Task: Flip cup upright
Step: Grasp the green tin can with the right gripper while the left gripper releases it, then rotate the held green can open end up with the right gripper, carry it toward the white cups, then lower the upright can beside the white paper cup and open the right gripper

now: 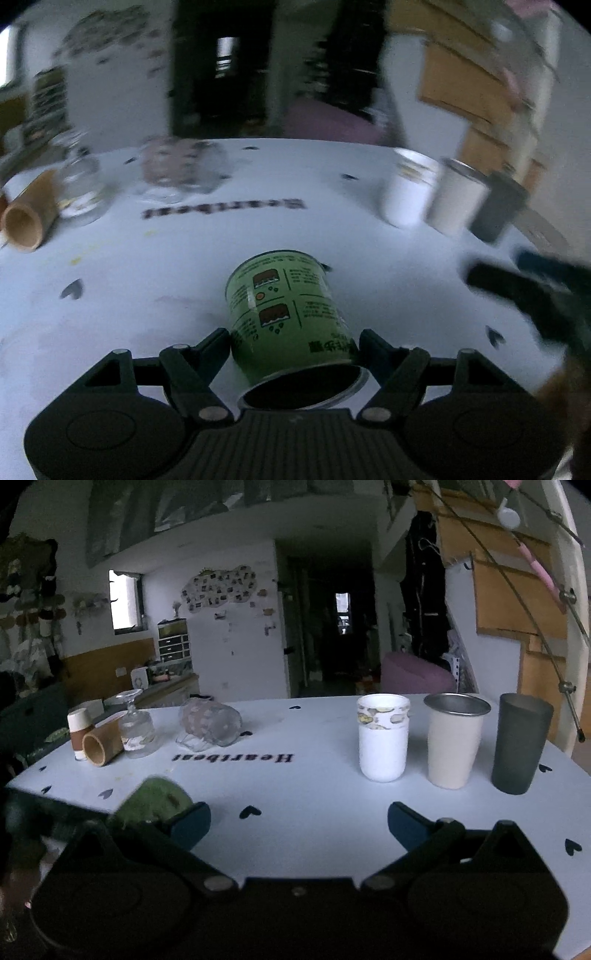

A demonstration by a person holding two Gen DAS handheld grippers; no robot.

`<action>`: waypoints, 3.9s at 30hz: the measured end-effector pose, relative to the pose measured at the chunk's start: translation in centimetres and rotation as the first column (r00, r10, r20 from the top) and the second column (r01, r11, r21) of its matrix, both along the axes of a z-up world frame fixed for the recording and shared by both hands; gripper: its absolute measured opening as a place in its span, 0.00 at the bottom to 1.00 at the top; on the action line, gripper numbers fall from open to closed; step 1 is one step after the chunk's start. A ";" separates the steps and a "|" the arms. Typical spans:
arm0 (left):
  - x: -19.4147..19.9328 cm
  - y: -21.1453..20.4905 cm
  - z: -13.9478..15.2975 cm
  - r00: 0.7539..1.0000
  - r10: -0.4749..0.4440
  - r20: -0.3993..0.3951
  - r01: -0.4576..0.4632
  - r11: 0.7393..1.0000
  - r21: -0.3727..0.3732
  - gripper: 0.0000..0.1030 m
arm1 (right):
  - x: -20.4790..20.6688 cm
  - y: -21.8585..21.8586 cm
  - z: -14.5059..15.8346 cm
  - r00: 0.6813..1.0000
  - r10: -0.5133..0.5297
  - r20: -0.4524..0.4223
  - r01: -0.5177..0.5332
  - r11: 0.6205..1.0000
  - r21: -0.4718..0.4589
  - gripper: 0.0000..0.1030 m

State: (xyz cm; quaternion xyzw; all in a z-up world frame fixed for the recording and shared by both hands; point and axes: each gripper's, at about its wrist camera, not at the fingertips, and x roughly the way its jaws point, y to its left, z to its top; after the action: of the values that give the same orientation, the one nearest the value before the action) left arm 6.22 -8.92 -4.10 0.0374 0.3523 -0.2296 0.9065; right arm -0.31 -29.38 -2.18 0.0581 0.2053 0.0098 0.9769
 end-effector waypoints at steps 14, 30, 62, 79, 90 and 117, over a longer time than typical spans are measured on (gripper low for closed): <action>-3.0 -1.2 -0.9 0.992 -0.100 0.079 0.096 0.994 0.048 0.89 | 10.1 4.2 -0.6 0.950 0.225 -0.215 -0.202 0.972 0.120 1.00; -2.5 5.1 -1.6 0.995 0.091 0.050 -0.087 0.993 -0.082 0.90 | 7.0 0.8 -2.0 0.954 0.138 -0.264 -0.113 0.988 0.108 1.00; -3.5 8.3 -1.8 0.979 0.204 0.015 -0.196 0.953 -0.232 0.90 | 12.0 4.0 0.1 0.733 0.405 -0.547 -0.205 0.898 0.390 0.98; -3.5 9.5 -2.0 0.975 0.223 0.012 -0.214 0.946 -0.244 0.90 | 12.9 7.8 0.8 0.796 0.347 -0.496 -0.310 0.937 0.159 0.73; -3.5 9.2 -2.0 0.976 0.216 0.019 -0.206 0.951 -0.229 0.90 | 15.7 5.9 2.1 0.968 0.128 -0.218 -0.150 0.985 -0.085 0.72; -3.4 8.6 -2.3 0.978 0.210 0.009 -0.204 0.956 -0.209 0.90 | 20.3 3.4 -1.3 0.980 -0.147 -0.135 0.123 0.978 -0.169 0.81</action>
State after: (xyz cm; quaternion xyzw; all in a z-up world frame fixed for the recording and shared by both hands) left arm 2.82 -0.28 -6.36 -0.0906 0.3144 -0.1683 0.9299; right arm 19.95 -25.98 -3.50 -0.0060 0.2722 -0.0775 0.9591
